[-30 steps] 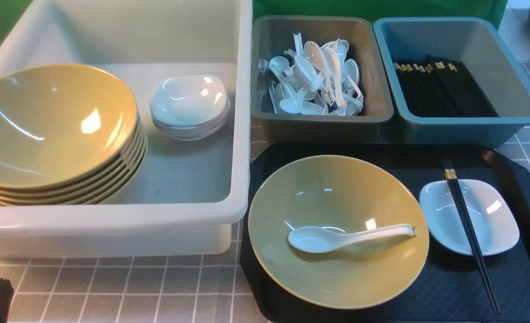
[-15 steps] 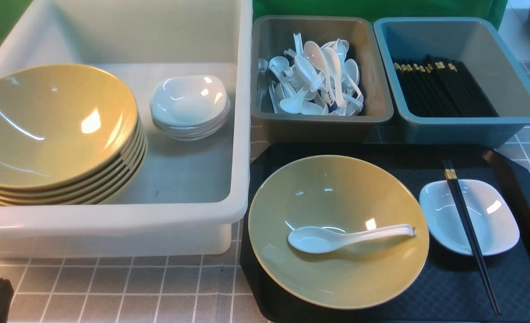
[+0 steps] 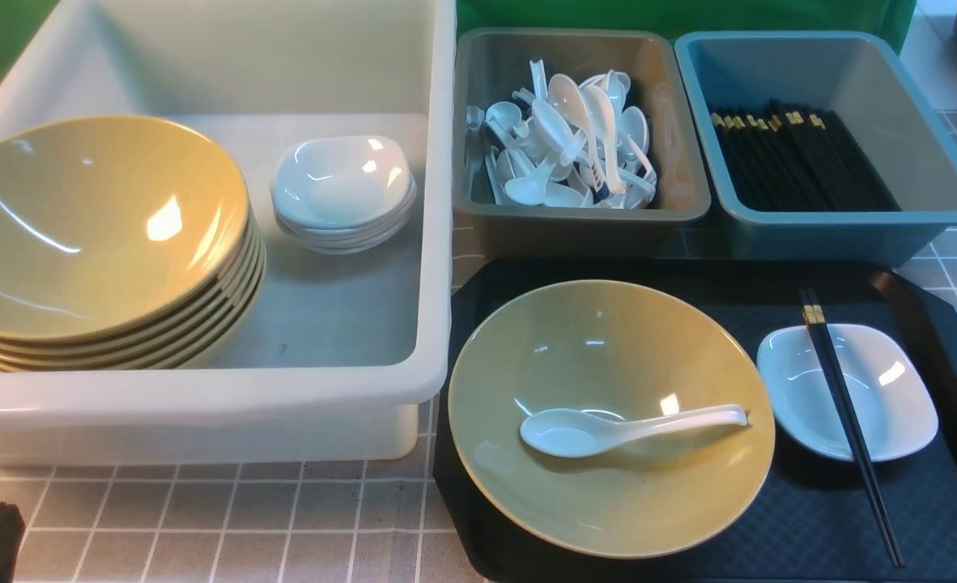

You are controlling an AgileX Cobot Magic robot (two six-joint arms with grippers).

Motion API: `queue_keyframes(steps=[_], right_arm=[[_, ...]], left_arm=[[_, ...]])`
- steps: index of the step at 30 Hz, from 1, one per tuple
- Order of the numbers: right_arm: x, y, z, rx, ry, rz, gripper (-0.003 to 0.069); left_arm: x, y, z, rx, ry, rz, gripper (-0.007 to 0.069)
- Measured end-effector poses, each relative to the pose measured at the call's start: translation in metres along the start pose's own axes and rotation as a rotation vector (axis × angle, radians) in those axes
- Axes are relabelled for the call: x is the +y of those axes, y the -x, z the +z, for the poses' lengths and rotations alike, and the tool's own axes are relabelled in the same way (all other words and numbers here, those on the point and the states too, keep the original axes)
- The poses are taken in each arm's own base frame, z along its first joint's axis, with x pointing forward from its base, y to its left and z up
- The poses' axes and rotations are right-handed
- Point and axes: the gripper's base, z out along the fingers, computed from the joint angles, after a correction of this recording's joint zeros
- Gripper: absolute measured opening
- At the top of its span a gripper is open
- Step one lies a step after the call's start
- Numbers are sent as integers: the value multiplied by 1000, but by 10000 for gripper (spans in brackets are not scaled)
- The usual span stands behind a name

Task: On grey table put chopsticks spoon bowls plates into blue grey white boxes.
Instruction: 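Move the grippers toward the tableware on the black tray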

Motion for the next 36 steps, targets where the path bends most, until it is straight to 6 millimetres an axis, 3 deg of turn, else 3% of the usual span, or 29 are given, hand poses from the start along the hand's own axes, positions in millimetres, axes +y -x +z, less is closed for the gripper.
queue_keyframes(steps=[31, 35, 36], right_arm=[[0, 0, 0, 0, 0, 5, 237], [0, 0, 0, 0, 0, 29, 237], [0, 0, 0, 0, 1, 84, 237]], left_arm=[[0, 0, 0, -1, 1, -1, -8], [-2, 1, 0, -8, -25, -123, -8], [-5, 2, 0, -13, -60, -290, -8]])
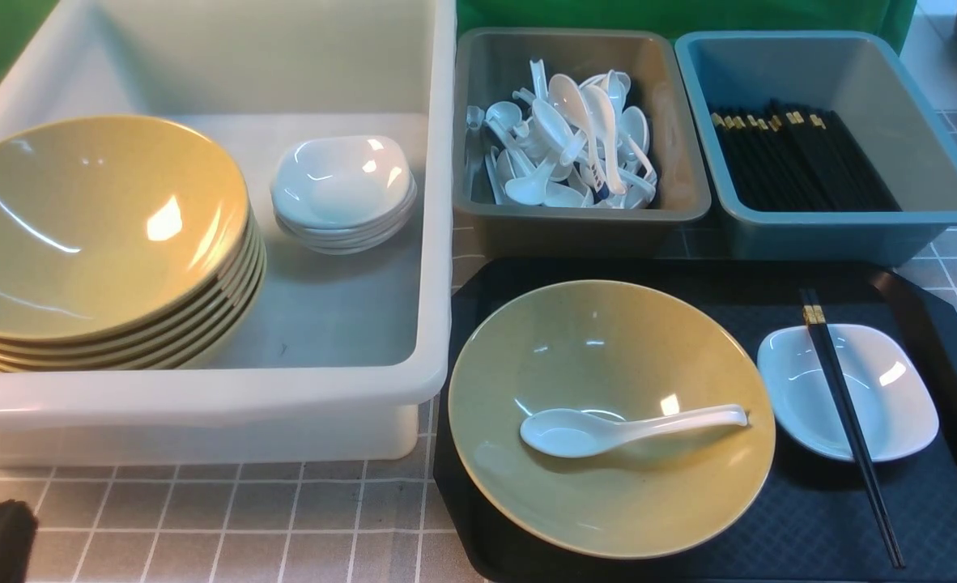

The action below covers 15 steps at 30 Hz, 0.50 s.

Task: On grey table put chopsticks spoon bowls plates into blue grey white boxes.
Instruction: 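Move the grippers toward the tableware on the black tray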

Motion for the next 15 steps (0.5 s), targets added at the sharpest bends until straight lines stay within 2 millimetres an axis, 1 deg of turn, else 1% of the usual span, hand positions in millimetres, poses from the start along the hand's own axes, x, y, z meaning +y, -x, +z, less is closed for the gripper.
queue_keyframes(steps=[3, 4, 8, 9, 10, 12, 15], right_arm=[[1, 0, 0, -1, 8, 184, 237], [2, 0, 0, 0, 19, 306, 237], [8, 1, 0, 33, 92, 973, 237], [9, 1, 0, 35, 93, 994, 237], [9, 1, 0, 42, 101, 1075, 237], [10, 1, 0, 47, 104, 1133, 237], [10, 1, 0, 45, 104, 1087, 237]], left_arm=[[-5, 1, 0, 1, -61, -288, -8], [-7, 1, 0, 3, -83, -388, -8], [-14, 2, -1, 28, -161, -674, -8], [-14, 2, -1, 28, -161, -674, -8], [-16, 3, -1, 35, -177, -726, -8], [-17, 4, -2, 38, -197, -787, -8], [-18, 4, -2, 39, -206, -817, -8]])
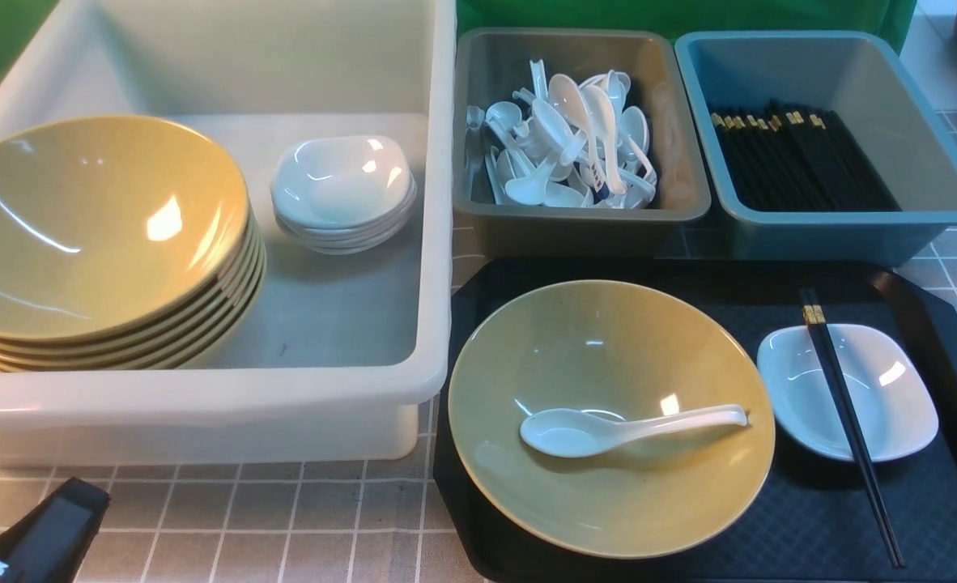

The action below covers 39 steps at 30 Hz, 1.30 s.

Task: On grey table put chopsticks spoon bowls plates into blue grey white boxes.
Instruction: 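Move the grippers toward the tableware on the black tray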

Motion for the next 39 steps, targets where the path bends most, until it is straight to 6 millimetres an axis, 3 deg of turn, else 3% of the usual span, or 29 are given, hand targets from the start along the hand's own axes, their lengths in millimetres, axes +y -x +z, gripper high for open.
queue_keyframes(steps=[5, 7, 8, 12, 15, 20, 23, 28, 32, 39], right_arm=[[0, -1, 0, 11, 2, -98, 237], [4, -4, -4, 83, -11, -230, 237], [4, -4, -4, 90, -12, -244, 237], [50, 7, -28, 155, 58, -566, 156], [88, 19, -34, 226, 45, -759, 43], [144, 37, -13, 544, -66, -1079, -1], [160, 42, 4, 703, -102, -1151, -1], [173, 35, 41, 911, -115, -1241, -1], [170, 20, 68, 1064, -207, -1348, -1], [172, 5, 102, 1099, -340, -1418, 3]], left_arm=[[-3, -2, -1, 30, -12, 11, -8], [-33, 7, -10, 36, -89, 222, -8], [-35, 8, -11, 39, -94, 246, -8], [-90, 28, -32, 27, -145, 686, -8], [-114, 45, -26, 138, -37, 888, -8], [-131, 75, 3, 492, 243, 1082, -8], [-135, 83, 18, 679, 323, 1125, -8], [-145, 73, 48, 915, 267, 1192, -8], [-158, 50, 74, 1070, 145, 1284, -8], [-186, 13, 114, 1182, 22, 1417, -8]])
